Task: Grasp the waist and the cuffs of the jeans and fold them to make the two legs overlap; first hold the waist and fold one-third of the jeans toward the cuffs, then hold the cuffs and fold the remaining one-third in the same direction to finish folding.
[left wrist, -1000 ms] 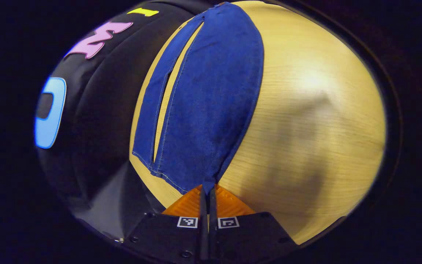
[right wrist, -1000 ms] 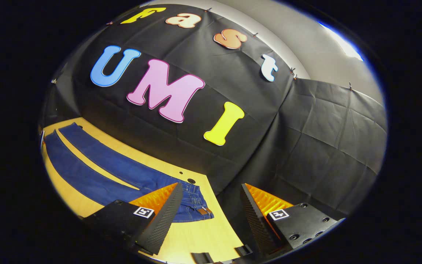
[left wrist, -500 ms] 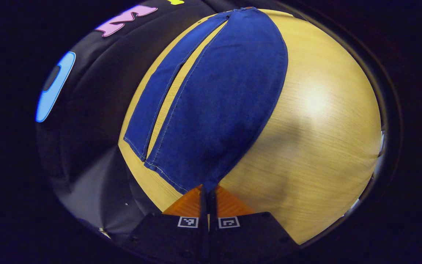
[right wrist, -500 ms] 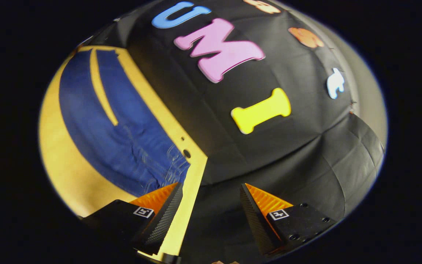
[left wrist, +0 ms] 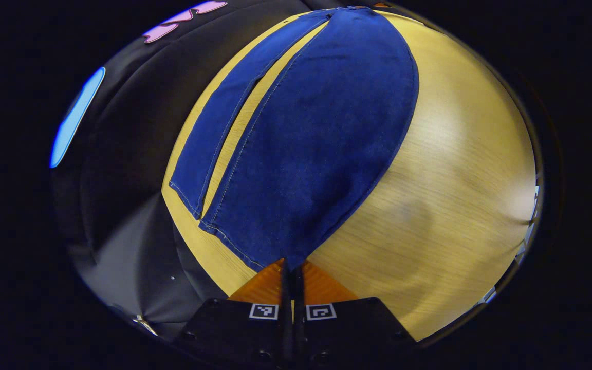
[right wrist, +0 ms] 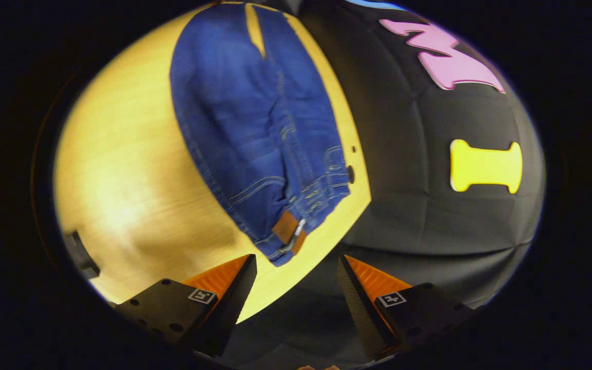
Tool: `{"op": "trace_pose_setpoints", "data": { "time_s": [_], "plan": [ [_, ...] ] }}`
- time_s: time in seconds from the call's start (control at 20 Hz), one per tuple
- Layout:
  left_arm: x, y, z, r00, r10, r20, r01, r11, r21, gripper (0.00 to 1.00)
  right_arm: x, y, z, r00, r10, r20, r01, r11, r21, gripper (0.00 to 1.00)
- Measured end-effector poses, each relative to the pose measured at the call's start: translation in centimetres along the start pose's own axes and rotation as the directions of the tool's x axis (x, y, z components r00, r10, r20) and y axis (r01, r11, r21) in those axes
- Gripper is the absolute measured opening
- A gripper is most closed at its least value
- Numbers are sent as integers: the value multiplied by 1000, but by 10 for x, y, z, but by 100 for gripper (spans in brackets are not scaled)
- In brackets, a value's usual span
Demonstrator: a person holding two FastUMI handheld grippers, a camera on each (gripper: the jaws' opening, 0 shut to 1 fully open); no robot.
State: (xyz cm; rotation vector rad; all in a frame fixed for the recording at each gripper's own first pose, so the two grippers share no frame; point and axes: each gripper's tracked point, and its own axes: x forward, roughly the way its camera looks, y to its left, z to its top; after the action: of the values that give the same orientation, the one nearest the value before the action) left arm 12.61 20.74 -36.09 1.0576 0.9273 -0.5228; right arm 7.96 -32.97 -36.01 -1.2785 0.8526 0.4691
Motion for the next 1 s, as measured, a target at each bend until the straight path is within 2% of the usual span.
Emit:
{"op": "trace_pose_setpoints", "data": {
  "time_s": [0.1, 0.2, 0.35, 0.5, 0.55, 0.65, 0.8, 0.85, 0.9, 1.0],
  "plan": [
    [0, 1, 0, 1000, 1, -13, -2, 1000, -12, 6, 22, 12, -10, 999, 46, -13, -46, 998, -40, 98],
    [1, 1, 0, 1000, 3, -22, -4, 1000, -16, 6, 34, 16, -6, 999, 52, 6, -52, 995, -83, 98],
    [1, 1, 0, 999, -7, -43, 7, 1000, 15, 6, 50, 5, 20, 997, -10, 74, 23, 983, -181, 95],
    [1, 2, 1, 999, 3, -39, -3, 1000, 2, 6, 66, -1, 37, 993, -39, 111, 62, 975, -215, 94],
    [2, 2, 0, 999, 12, -36, -12, 1000, -8, 6, 69, -3, 41, 993, -40, 114, 64, 976, -210, 93],
    [3, 3, 1, 999, 33, -29, -34, 999, -35, 6, 82, 5, 43, 994, -15, 110, 36, 980, -197, 84],
    [4, 5, 1, 997, 71, -24, -73, 992, -101, 6, 87, 6, 44, 991, -53, 124, 81, 970, -230, 27],
    [4, 4, 1, 996, 85, -24, -88, 988, -125, 6, 86, 6, 42, 988, -62, 140, 93, 969, -227, 23],
    [4, 5, 2, 995, 100, -23, -102, 985, -141, 6, 86, 8, 42, 988, -55, 142, 86, 971, -222, 14],
    [5, 6, 1, 991, 133, -27, -135, 978, -157, 6, 85, 10, 40, 990, -24, 139, 52, 977, -207, 11]
  ]
}}
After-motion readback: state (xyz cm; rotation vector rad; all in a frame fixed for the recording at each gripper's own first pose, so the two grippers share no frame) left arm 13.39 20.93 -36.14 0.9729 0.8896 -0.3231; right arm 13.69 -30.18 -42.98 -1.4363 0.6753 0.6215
